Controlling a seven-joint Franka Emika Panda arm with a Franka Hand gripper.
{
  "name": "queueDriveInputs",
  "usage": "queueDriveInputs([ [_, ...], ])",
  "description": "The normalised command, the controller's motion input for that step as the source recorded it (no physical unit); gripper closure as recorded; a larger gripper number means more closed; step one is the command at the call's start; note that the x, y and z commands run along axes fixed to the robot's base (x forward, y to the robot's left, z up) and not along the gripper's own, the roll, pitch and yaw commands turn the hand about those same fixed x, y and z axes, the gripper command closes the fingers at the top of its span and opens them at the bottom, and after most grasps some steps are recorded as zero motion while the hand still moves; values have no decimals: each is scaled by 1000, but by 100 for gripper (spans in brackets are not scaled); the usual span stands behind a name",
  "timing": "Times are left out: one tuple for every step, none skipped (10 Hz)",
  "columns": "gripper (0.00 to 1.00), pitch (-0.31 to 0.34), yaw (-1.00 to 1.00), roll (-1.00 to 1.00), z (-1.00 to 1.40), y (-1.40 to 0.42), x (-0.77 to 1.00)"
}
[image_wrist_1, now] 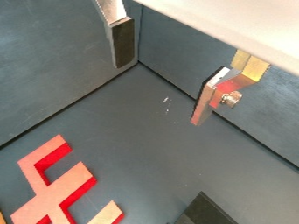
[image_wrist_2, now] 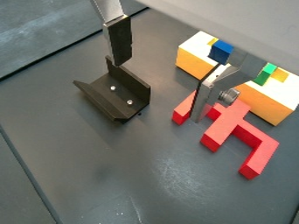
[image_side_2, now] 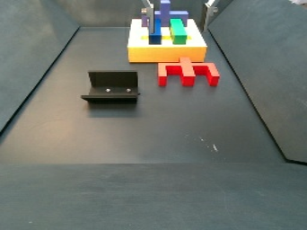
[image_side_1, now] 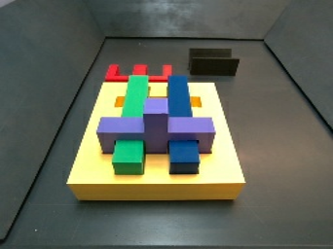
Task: Pick up the red object. Move up. Place the red object on the fixture. Regrasp the red object. Move to above the board. Insert the red object.
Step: Pick up the red object.
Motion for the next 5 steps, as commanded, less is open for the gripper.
queueDriveInputs([
  [0, 0, 0, -1, -9, -40, 0],
  [0, 0, 0, -69, -31, 0, 0],
  [0, -21, 0, -163, -277, -331, 0],
  [0, 0, 0, -174, -354, -926, -91],
  [0, 0, 0, -40, -386, -1000, -49],
])
